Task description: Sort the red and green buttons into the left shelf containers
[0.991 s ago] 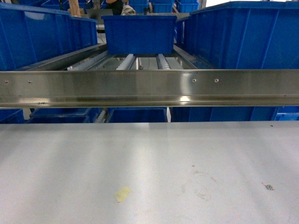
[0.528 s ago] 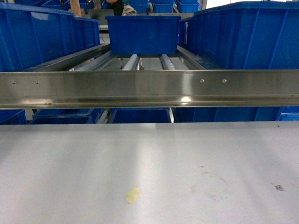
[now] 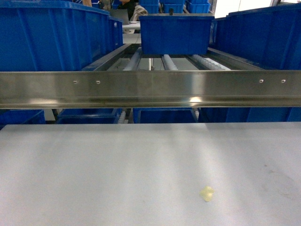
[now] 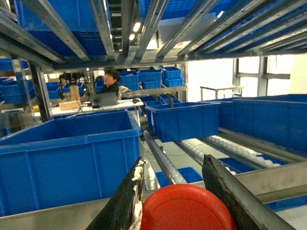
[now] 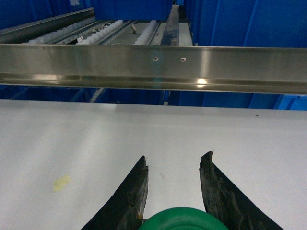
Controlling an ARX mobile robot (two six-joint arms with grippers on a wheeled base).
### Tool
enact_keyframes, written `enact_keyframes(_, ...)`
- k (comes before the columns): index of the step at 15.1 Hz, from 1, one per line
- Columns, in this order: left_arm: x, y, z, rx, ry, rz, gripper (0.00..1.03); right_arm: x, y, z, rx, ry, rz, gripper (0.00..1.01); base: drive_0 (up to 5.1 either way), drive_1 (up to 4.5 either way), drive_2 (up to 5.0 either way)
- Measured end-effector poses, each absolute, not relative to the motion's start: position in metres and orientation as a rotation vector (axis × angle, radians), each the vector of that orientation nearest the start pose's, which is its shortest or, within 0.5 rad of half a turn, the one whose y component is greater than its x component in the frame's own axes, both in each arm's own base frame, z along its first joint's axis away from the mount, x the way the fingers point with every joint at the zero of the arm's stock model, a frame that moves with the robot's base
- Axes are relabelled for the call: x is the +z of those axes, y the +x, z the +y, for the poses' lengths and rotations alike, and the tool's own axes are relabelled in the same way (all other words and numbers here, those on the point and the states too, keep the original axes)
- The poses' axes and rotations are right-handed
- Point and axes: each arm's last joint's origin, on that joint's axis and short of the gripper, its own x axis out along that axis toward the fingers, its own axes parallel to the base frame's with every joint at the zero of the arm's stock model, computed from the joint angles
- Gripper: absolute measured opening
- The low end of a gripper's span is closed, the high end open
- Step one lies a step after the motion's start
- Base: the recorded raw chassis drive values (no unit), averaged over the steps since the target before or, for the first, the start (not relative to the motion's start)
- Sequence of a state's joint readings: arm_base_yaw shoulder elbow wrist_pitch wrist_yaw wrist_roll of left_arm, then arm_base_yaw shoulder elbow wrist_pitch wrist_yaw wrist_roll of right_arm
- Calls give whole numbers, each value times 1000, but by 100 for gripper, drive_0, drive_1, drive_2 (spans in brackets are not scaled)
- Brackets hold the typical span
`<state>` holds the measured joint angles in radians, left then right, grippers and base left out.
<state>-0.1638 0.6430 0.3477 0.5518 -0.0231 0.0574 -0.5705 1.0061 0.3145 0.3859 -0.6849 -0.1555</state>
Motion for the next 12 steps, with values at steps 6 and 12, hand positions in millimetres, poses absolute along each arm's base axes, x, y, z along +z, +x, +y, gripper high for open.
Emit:
enact_keyframes(6,272,152,-25,-133,33,-257,31,189,171,-88,133,26,239,30,-494,248,248)
enact_keyframes(12,272,152,-24,-133,33,-258,31,189,171,-88,133,26,238,30,-490,237,268)
